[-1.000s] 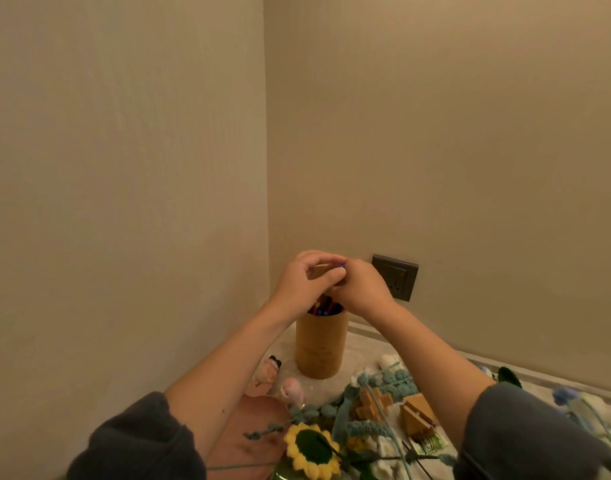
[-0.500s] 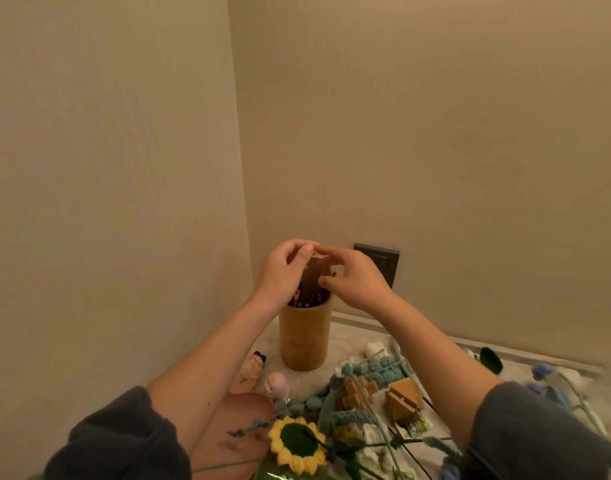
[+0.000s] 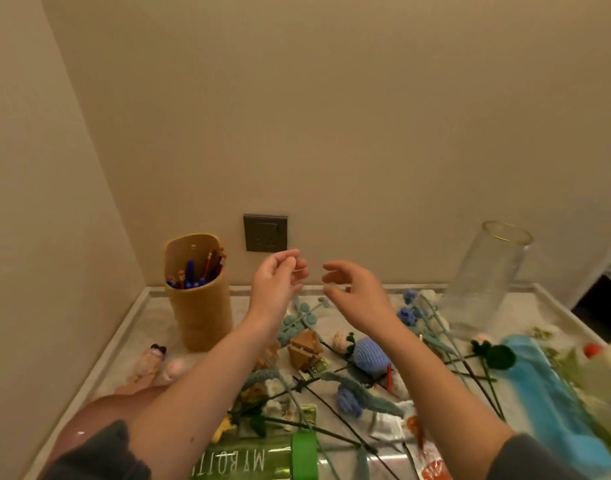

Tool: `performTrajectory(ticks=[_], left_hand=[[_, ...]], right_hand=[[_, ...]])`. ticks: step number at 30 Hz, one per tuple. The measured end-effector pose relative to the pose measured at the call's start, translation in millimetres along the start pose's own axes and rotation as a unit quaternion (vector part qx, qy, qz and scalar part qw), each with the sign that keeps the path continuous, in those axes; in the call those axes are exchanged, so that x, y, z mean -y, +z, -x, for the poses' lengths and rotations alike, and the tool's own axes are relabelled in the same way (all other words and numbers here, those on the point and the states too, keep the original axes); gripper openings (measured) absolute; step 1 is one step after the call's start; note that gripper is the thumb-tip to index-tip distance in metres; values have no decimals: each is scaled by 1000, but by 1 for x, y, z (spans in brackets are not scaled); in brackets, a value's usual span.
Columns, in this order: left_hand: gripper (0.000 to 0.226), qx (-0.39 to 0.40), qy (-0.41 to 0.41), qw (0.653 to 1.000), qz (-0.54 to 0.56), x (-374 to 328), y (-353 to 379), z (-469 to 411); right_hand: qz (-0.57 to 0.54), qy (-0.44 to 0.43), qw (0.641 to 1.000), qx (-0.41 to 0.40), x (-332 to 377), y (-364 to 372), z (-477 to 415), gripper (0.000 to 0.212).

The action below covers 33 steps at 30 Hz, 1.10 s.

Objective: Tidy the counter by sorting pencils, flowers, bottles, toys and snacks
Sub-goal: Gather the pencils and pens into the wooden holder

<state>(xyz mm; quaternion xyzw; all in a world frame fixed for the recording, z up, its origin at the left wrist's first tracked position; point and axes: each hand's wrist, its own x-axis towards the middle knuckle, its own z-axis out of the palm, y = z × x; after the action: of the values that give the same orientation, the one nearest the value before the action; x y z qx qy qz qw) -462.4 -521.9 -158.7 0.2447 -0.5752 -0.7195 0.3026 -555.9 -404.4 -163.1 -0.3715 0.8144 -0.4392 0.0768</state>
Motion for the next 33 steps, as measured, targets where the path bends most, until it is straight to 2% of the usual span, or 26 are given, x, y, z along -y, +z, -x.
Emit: performTrajectory(ticks=[4,8,13,16,22,25,33], left_hand=[[16,34,-79,996,8,25,51,13],[12,62,-116,991,-16,47,84,26],[14,87,-129,982,-110,77,107,38],[9,102,-146,972,-155,97,115,45],[17,128,-151,937,-287,134,127,65],[24,121,-118,921,-352,140,132,72],[38,90,-102,926,-353,152,144,78]], right_hand=[[33,53,998,-5,-39,-44,18,34],[58,103,993,10,-65,-78,24,30],[171,149,965,129,-96,-106,33,24],[233,179,934,203,-113,-109,42,37],[237,223,895,304,-145,-109,54,28],[238,199,900,305,-158,-103,61,29],[195,147,937,251,-174,-82,63,31]])
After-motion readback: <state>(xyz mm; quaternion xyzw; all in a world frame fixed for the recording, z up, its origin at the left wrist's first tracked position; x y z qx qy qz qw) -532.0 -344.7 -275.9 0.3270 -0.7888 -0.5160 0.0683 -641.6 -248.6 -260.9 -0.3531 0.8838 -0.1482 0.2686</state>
